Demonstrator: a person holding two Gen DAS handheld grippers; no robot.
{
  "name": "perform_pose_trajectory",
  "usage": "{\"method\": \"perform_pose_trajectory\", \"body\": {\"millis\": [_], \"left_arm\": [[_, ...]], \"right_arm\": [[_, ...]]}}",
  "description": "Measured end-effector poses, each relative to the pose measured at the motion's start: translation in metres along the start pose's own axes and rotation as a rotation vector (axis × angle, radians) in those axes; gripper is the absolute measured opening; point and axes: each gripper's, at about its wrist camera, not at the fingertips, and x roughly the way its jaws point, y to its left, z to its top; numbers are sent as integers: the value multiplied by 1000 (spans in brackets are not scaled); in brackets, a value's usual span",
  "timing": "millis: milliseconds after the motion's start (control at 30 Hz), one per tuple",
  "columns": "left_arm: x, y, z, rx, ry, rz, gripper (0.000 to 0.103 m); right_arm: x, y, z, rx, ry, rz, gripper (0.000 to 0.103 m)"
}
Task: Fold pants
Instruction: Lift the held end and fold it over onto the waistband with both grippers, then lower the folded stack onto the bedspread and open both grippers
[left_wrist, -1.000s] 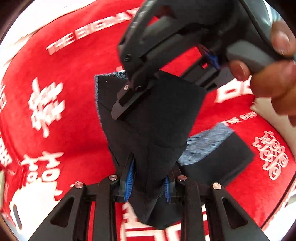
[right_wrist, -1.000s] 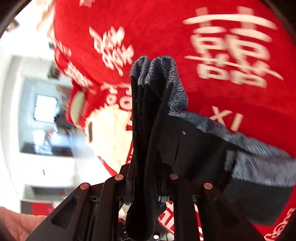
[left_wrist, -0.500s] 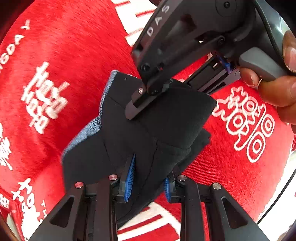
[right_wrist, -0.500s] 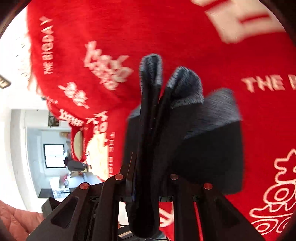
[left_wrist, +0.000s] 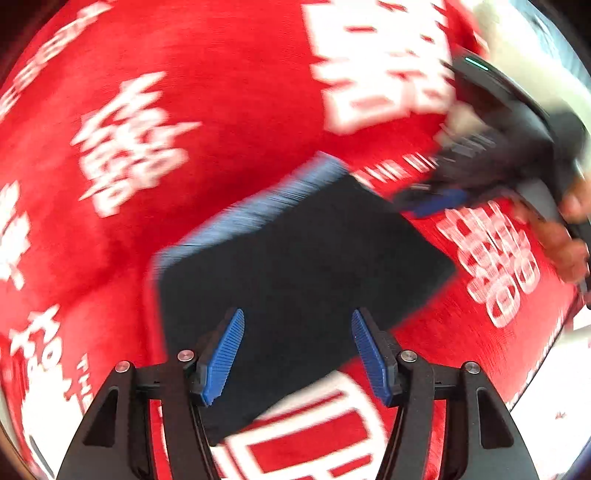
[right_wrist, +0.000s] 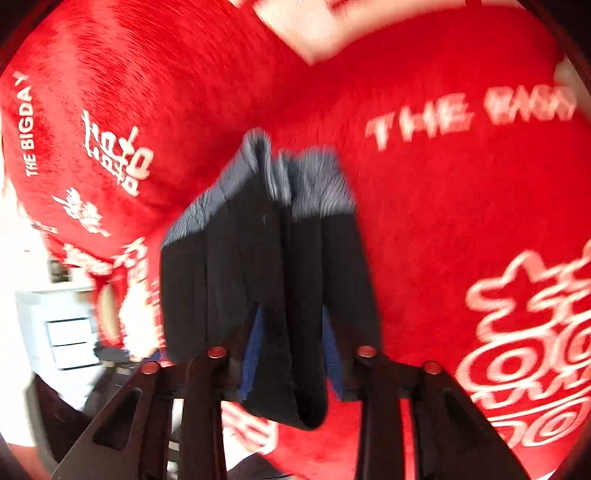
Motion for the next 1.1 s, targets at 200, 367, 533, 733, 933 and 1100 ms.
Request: {"method": "perform_pose_trajectory", "body": {"millis": [200, 367, 533, 733, 933, 1100], "left_arm": [[40, 123, 2, -349, 49, 146, 83], [91, 166, -29, -571, 179, 60, 83], [95, 144, -35, -591, 178, -25, 83], [88, 106, -18, -492, 203, 15, 83], [53, 121, -14, -424, 189, -22, 83], [80, 97, -24, -353, 284, -14, 84]], "right_arm": [[1, 29, 47, -133, -103, -52, 53], [40, 36, 68, -191, -2, -117, 34], [36, 48, 64, -271, 15, -197, 18], [49, 37, 67, -230, 33, -276, 29], [3, 58, 32, -280, -10, -308, 34], [0, 70, -24, -321, 21, -310, 30]]}}
